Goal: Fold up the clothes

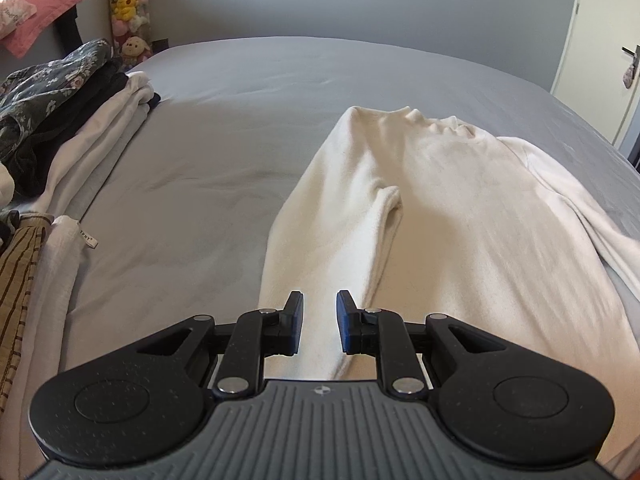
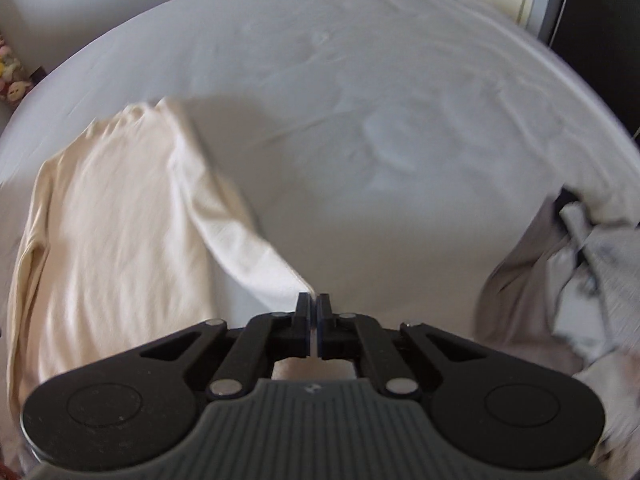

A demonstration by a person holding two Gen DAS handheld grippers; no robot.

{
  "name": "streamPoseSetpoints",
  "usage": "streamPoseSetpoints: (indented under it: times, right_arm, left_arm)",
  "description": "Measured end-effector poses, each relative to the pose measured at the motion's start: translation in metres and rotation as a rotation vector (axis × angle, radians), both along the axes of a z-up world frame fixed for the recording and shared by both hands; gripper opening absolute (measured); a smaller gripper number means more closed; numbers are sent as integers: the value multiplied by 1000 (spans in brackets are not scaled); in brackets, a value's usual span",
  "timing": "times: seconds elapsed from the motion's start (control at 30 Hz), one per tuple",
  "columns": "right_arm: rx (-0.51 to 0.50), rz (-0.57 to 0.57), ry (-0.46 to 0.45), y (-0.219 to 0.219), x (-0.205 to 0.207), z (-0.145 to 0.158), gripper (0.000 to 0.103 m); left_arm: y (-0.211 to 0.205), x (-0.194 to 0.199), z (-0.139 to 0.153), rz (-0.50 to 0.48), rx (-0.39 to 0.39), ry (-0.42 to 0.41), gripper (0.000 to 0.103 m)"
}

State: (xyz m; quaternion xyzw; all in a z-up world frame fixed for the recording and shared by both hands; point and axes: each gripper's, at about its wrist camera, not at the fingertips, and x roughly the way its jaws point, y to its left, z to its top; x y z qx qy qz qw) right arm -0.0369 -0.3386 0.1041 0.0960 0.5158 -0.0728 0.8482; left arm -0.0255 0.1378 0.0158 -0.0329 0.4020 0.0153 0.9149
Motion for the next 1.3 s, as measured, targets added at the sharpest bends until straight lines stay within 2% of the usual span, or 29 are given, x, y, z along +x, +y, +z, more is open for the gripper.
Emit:
streamPoseSetpoints:
  times: [0.13,0.27,0.4,0.5,0.63,0.7,0.73,0.8,0.87,1.0,1.07,1.13,1.2,1.3]
  right_arm:
    - [-77,-35,-5,-41,35,14,3]
    - [-137,-65,-5,-76,73,16,3]
    - [-175,-91,24,-103,113,-1,3]
    - [-190,-101,64,-110,139,-26,3]
    - [-184,-99,79,-117,154,-50,7]
    - [-180,-106,54,-119,154,-50,13]
    - [-182,-107,27,-119,150,-46,28]
    - [-195,-107,-33,-115,138,-34,45]
    - [-197,-92,-86,-109,124,-24,47]
    - [-147,16,-147,-84,88,-16,47]
    - [-123,80,-134,-66,74,-28,47]
    - [-117,121,-110,-51,66,-46,54]
    - [-118,127,-88,-44,61,-65,59]
    - [-144,100,-47,-43,58,-94,59]
  left_arm:
    - [7,9,-2,47,-19,10,21]
    - [9,18,-4,86,-9,23,21]
    - [8,27,-8,101,3,44,21]
    - [6,33,-11,104,21,59,21]
    - [3,39,-15,106,39,78,21]
    - [1,41,-16,104,47,82,21]
    - [0,41,-16,101,51,82,21]
    - [-3,42,-16,92,58,83,21]
    - [-6,42,-16,82,66,83,21]
    - [-11,38,-14,59,76,76,21]
    - [-12,37,-12,57,76,71,21]
    - [-11,36,-10,57,73,65,21]
    - [-8,34,-8,63,67,58,21]
    - [-2,34,-7,83,56,54,21]
